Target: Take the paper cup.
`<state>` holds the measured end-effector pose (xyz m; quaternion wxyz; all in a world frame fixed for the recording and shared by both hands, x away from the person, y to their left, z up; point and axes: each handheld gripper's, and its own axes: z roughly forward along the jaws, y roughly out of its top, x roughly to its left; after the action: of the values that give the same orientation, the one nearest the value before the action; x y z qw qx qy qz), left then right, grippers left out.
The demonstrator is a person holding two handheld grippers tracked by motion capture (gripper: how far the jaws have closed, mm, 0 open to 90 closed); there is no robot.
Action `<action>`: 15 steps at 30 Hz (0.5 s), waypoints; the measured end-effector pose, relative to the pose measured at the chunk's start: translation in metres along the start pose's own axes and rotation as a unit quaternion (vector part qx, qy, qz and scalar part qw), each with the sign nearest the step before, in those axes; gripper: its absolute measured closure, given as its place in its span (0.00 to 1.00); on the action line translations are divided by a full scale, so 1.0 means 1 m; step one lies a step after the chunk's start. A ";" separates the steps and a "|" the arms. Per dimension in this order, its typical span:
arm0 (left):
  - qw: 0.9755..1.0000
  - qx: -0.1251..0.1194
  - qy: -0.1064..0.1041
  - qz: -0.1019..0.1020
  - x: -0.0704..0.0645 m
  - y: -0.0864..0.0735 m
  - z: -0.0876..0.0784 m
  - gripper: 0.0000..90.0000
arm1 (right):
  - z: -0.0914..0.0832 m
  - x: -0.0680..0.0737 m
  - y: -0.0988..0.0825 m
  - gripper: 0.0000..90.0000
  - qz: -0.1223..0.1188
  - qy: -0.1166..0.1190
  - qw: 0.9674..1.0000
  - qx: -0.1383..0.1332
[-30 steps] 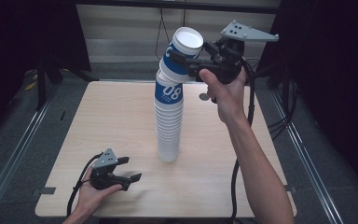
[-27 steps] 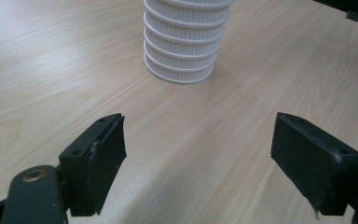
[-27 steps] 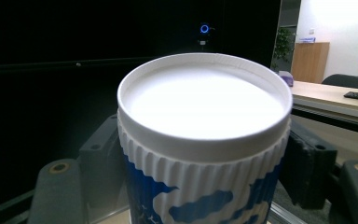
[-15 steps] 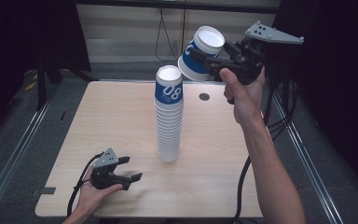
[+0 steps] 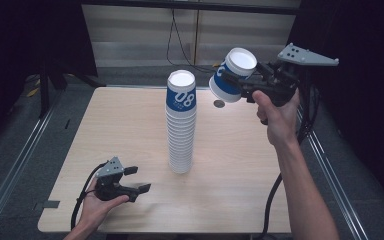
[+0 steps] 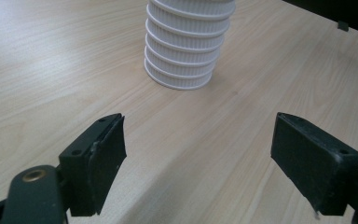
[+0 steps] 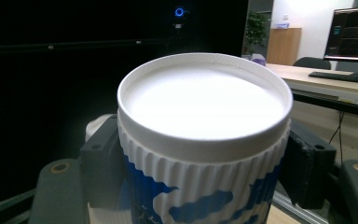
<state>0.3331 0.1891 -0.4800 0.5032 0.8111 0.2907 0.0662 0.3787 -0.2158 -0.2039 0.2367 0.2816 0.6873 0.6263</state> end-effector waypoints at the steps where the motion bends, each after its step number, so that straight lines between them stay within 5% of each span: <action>1: 1.000 0.001 -0.004 0.000 0.000 0.000 0.000 0.20 | -0.001 0.000 -0.003 0.31 -0.002 0.000 1.000 0.007; 5: 1.000 0.002 -0.017 -0.007 0.000 0.002 0.003 0.20 | -0.005 0.002 -0.014 0.31 -0.002 0.004 1.000 0.020; 15: 0.999 -0.014 -0.018 0.030 -0.010 0.021 0.000 0.20 | 0.001 0.021 -0.056 0.31 0.008 0.034 0.998 0.043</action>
<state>0.3338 0.1765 -0.4603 0.5174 0.8135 0.2559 0.0706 0.3592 -0.2038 -0.2593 0.1959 0.2757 0.7188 0.6074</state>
